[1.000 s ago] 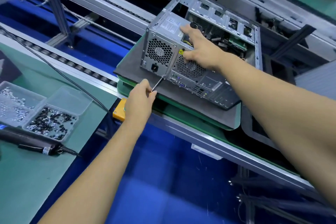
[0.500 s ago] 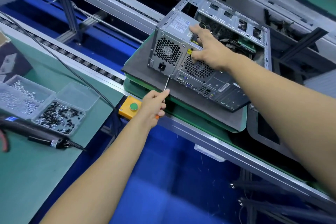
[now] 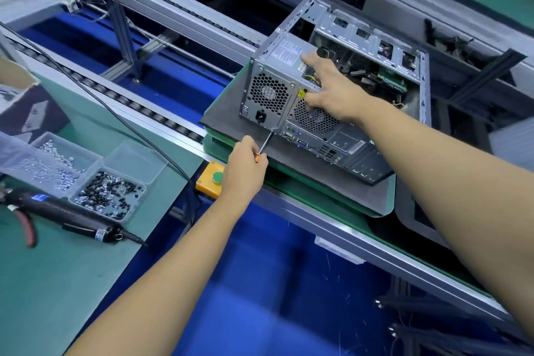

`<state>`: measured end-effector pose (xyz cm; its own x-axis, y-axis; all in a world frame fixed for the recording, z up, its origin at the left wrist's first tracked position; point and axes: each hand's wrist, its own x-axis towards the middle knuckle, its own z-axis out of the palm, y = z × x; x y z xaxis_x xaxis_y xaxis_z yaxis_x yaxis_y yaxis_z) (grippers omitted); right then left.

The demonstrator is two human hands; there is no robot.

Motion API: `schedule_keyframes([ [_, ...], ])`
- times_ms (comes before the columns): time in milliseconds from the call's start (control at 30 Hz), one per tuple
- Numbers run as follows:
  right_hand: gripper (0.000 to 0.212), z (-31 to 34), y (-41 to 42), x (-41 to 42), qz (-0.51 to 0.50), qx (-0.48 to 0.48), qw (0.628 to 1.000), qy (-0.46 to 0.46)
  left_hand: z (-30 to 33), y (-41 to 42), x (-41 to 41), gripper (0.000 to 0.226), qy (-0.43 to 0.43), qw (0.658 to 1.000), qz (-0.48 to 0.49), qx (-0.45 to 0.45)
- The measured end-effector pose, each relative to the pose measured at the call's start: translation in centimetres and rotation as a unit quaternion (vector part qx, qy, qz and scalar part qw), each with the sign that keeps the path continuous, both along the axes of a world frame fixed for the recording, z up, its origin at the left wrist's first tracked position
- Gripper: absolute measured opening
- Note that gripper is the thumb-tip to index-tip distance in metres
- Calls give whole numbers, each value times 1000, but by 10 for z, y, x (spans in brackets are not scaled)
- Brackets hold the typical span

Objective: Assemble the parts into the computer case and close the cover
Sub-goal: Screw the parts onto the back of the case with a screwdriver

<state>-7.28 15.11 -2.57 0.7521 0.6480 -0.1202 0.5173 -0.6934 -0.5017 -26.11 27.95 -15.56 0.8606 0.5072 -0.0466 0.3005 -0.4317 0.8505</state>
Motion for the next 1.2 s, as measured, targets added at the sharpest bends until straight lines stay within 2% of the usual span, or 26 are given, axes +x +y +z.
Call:
schedule_keyframes([
  [67,95,1,0,-3,5,-10,1000,-16,8,5,-6,11,-18,1000,6,-18],
  [233,90,5,0,-10,10,-17,999,-43,59,25,-7,11,-123,991,41,21],
  [367,97,10,0,-17,-23,4,999,-45,116,44,13,11,-171,982,49,55],
  [500,87,18,-1,-20,-33,-7,999,-39,172,51,59,10,-192,977,-45,82],
  [600,75,24,-3,-25,-28,0,999,-36,200,41,98,8,-177,977,-114,22],
  [633,71,25,-4,-25,-30,7,999,-32,205,37,111,11,-162,978,-133,5],
  [733,59,26,-7,-29,-77,73,994,22,207,24,141,20,-142,972,-187,28],
  [800,52,28,-8,-27,-143,126,979,73,204,15,158,21,-123,967,-223,11],
  [867,54,27,-10,-22,-182,165,966,86,197,8,173,20,-110,962,-249,-16],
  [933,39,27,-13,-20,-219,228,945,88,192,4,186,20,-95,955,-269,-78],
  [1000,16,27,-15,-17,-276,322,900,98,191,-1,200,21,-73,945,-287,-137],
  [1033,12,27,-16,-16,-306,359,876,102,192,-3,208,22,-63,942,-301,-136],
  [1133,14,33,-21,-10,-378,418,818,113,199,-14,231,19,-35,928,-356,-104],
  [1200,14,40,-31,-1,-405,428,800,113,207,-29,245,22,-21,913,-376,-156],
])
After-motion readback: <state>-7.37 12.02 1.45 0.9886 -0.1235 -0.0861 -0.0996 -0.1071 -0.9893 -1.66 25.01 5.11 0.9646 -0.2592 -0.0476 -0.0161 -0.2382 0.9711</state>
